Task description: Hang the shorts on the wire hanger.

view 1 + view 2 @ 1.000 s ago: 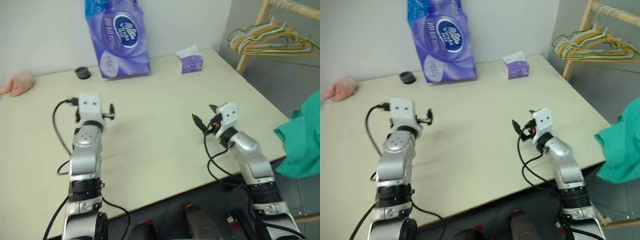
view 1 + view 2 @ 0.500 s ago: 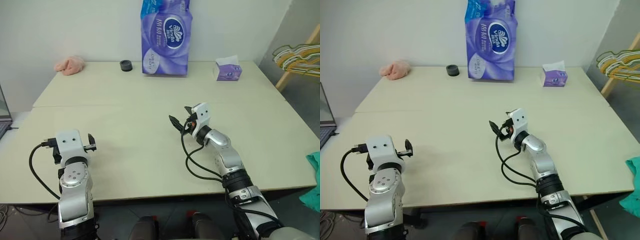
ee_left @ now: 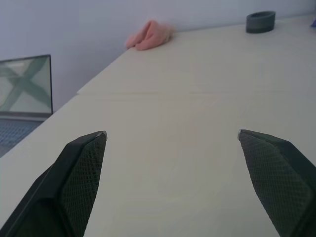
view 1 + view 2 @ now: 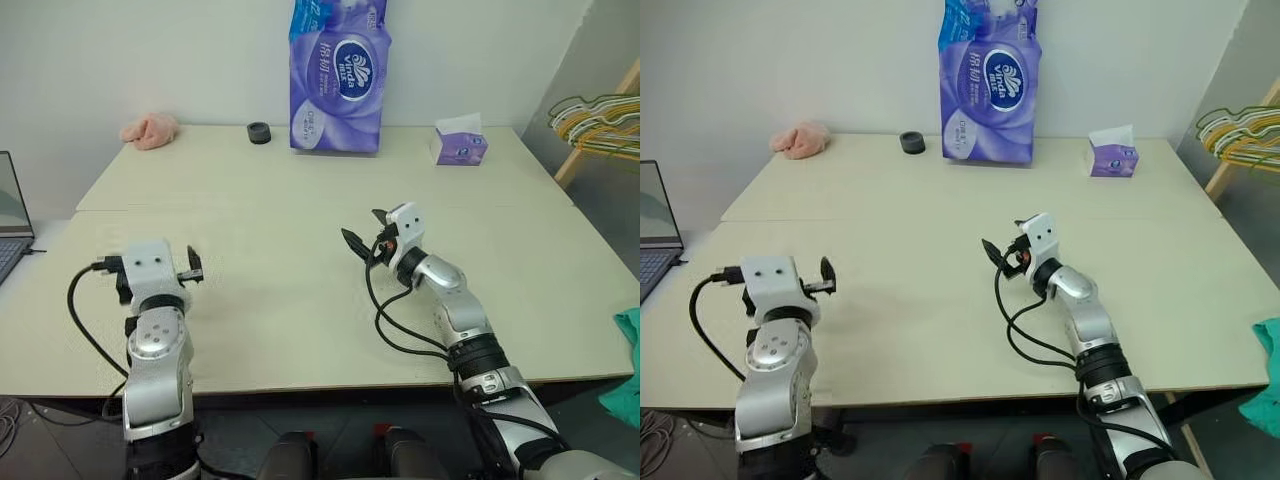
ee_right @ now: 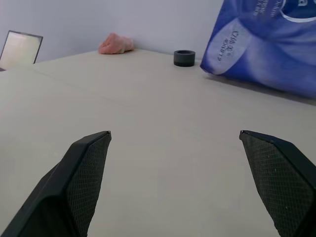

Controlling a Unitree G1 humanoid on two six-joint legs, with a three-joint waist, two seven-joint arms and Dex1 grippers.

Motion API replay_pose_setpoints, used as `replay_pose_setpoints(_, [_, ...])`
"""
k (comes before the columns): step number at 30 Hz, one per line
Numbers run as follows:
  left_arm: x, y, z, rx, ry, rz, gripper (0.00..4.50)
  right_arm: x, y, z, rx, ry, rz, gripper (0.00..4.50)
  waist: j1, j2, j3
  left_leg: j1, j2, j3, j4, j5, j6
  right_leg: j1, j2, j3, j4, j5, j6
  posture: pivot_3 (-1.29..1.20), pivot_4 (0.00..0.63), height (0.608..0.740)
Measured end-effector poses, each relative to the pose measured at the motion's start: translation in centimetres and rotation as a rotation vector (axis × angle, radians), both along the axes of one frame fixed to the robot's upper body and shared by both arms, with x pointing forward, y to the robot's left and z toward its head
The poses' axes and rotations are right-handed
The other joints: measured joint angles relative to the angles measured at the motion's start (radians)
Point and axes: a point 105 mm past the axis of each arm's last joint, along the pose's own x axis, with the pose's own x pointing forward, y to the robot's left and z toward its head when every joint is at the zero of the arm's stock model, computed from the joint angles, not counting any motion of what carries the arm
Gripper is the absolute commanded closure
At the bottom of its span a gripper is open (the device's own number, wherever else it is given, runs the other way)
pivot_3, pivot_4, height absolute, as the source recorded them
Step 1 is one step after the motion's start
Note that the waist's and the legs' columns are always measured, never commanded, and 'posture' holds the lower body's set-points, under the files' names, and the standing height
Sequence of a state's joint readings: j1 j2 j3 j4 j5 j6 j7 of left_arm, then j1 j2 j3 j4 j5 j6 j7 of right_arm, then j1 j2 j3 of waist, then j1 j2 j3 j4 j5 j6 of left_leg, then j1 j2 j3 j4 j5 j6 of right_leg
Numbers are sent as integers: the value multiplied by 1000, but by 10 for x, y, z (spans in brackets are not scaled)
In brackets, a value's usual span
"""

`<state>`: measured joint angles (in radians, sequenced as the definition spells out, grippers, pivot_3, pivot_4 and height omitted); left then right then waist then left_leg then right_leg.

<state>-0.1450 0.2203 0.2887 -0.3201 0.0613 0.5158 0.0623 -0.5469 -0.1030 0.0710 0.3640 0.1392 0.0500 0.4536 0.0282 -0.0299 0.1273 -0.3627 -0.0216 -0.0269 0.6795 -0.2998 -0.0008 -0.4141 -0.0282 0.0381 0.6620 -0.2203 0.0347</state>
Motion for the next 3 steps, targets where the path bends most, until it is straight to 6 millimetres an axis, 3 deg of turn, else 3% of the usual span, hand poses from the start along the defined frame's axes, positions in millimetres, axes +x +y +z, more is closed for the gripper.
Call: replay_pose_setpoints(3, [4, -6, -4, 5, 22, -42, 0, -3, -10, -9, 1, 23, -40, 42, -3, 0, 0, 0, 0, 1, 0, 0, 0, 0, 0, 1, -1, 0, 0, 117, 72, 740])
